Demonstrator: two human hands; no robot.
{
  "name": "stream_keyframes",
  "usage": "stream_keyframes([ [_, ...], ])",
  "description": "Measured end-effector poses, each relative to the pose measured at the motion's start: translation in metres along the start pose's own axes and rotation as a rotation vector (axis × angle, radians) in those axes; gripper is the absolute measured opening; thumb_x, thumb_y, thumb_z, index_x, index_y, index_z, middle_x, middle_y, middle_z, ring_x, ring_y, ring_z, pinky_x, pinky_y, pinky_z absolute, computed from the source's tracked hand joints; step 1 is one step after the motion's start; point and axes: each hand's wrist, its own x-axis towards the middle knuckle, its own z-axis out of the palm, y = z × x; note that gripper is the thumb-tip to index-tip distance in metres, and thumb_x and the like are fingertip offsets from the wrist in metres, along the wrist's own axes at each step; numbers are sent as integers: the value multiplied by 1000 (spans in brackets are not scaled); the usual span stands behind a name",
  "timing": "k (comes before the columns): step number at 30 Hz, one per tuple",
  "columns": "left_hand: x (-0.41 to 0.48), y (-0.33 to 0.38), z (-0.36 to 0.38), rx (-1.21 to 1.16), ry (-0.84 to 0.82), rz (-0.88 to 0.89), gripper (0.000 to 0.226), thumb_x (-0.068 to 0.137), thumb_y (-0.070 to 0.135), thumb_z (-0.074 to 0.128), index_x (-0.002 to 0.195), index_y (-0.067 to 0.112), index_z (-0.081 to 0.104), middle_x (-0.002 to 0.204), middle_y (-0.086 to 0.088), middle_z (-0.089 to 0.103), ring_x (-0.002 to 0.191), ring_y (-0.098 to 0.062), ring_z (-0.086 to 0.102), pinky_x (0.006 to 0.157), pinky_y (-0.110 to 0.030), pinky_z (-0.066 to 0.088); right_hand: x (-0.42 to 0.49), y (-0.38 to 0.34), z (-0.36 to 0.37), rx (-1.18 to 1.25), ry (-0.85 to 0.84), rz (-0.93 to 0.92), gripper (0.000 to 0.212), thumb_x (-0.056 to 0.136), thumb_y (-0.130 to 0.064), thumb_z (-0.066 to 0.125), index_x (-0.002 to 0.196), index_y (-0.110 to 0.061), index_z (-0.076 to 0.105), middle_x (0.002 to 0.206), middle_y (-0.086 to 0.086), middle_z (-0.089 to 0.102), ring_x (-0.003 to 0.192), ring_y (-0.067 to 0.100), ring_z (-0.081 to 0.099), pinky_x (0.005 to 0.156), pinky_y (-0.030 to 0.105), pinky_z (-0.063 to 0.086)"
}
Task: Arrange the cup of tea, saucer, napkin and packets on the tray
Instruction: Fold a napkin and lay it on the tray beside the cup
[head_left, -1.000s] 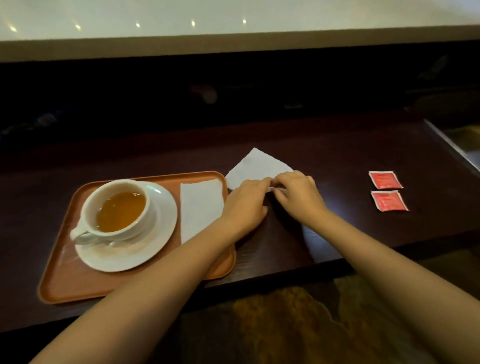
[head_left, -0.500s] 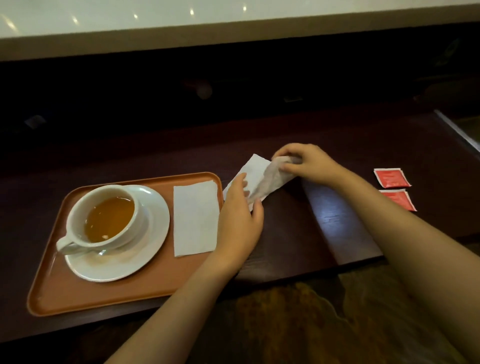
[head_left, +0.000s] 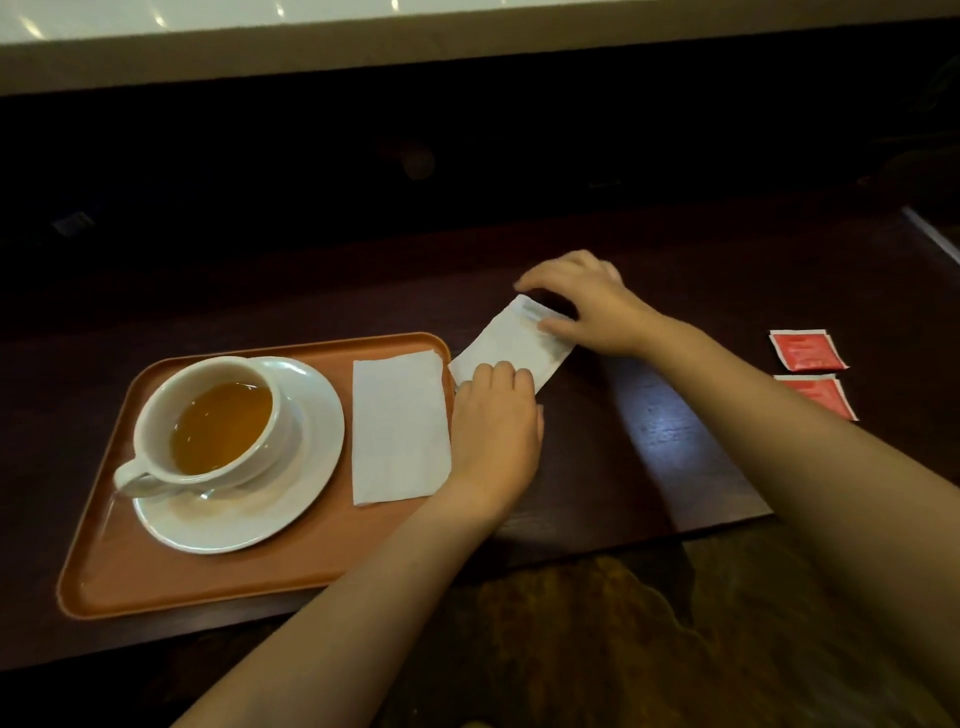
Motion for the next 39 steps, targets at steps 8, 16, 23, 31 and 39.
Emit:
stream_keyframes([
  [8, 11, -1, -6, 36, 2, 31, 19, 92, 14, 41, 102, 8, 56, 105, -13, 63, 95, -28, 55, 76, -37, 42, -41, 15, 20, -11, 67, 57, 13, 82, -21, 63, 95, -21, 64, 109, -5, 65, 111, 18, 47, 95, 33, 22],
  [16, -14, -18, -46, -693, 163, -266, 9, 90, 23, 50, 92, 21, 58, 74, 16, 57, 67, -2, 57, 55, -10, 46, -38, -23, -8, 577, 78, 168, 13, 81, -30, 65, 88, -20, 68, 92, -3, 67, 90, 7, 59, 79, 18, 47],
  [23, -62, -50, -70, -1118, 129, -699, 11, 88, 25, 50, 95, 31, 56, 106, 1, 63, 98, -13, 60, 85, -37, 54, 5, -77, -6, 844, -35, 217, 15, 77, -9, 68, 88, -20, 64, 78, -3, 65, 70, 6, 63, 66, 17, 52],
  [31, -91, -62, -65, -840, 72, -758, 41, 89, 20, 51, 130, 20, 44, 132, -3, 54, 119, -18, 51, 91, -26, 40, 44, -126, 40, 443, -135, 168, 14, 78, -16, 64, 92, -20, 64, 80, -11, 59, 76, 7, 57, 66, 19, 47],
  [39, -110, -66, -65, -601, -12, -614, 41, 89, 25, 51, 129, 18, 46, 141, -2, 38, 105, -6, 50, 87, -15, 38, 46, -132, 70, 303, -139, 140, 22, 81, -21, 61, 103, -22, 60, 100, -4, 59, 97, 15, 54, 76, 24, 45],
])
